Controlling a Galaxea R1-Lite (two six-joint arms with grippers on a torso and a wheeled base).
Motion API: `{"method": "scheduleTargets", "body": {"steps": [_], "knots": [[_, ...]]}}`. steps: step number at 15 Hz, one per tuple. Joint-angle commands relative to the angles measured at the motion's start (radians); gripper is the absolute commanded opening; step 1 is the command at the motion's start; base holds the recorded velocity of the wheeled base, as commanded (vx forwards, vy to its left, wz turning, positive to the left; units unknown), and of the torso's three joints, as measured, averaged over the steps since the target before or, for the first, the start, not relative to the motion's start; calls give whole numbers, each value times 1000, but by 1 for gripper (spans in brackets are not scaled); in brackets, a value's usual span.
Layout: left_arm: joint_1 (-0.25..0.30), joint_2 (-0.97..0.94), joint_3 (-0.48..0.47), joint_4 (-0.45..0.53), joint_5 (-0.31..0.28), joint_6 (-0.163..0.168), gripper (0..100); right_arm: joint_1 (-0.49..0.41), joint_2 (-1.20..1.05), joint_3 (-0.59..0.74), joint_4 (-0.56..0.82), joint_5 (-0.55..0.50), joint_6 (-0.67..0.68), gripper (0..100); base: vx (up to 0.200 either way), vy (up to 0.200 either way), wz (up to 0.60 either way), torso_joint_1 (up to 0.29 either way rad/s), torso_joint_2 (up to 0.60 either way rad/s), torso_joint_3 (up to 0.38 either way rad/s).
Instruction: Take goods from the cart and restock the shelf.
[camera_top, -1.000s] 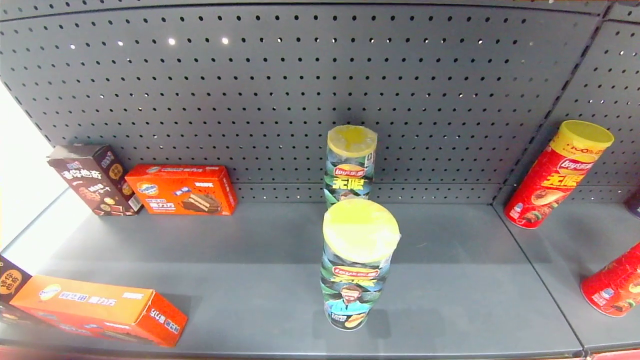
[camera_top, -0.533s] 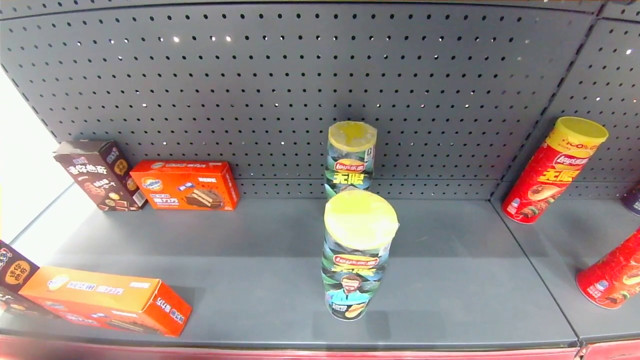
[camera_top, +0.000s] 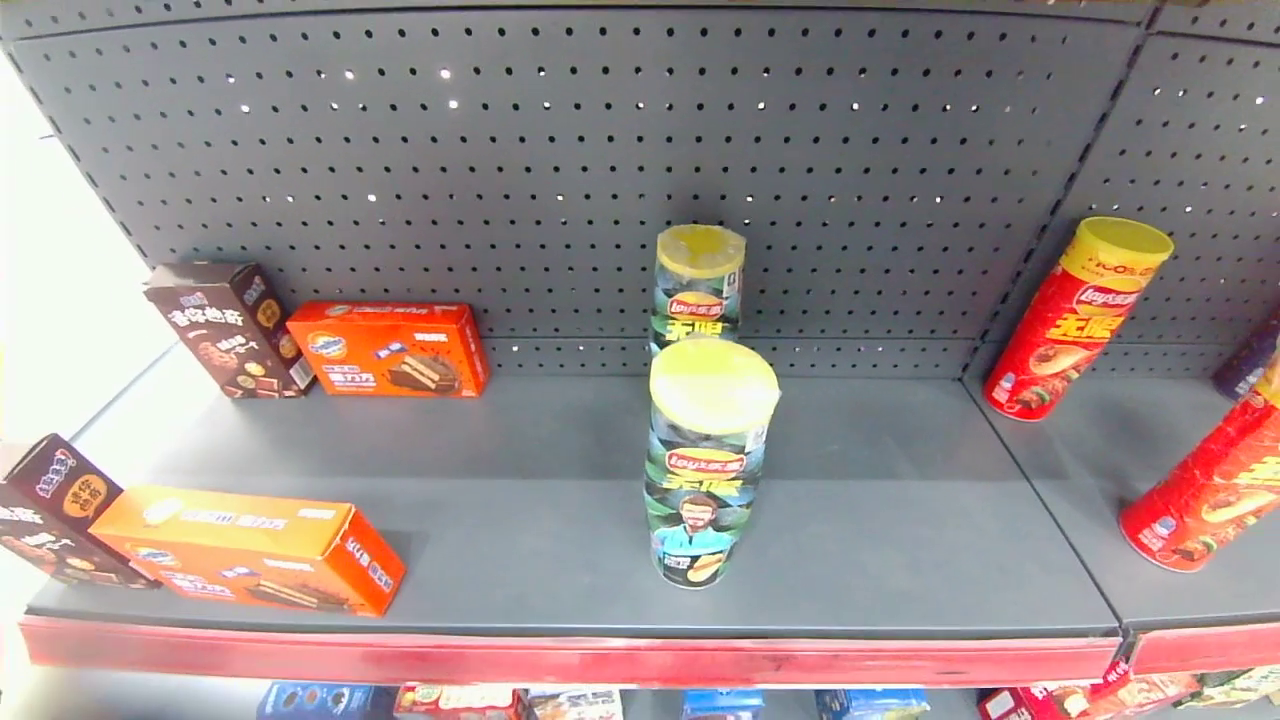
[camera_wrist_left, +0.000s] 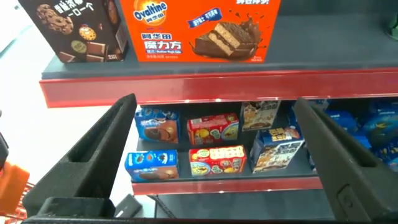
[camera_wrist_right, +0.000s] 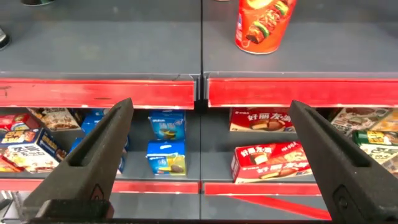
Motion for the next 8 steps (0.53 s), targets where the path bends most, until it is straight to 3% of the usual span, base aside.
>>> {"method": "scheduleTargets", "body": {"steps": [1, 8], "knots": [[0, 0, 0, 0, 0, 0, 100, 0, 1, 0, -1, 0, 0, 100, 0, 0, 0, 0, 0, 0], [0, 0, 0, 0, 0, 0, 100, 0, 1, 0, -1, 0, 0, 100, 0, 0, 0, 0, 0, 0]]}}
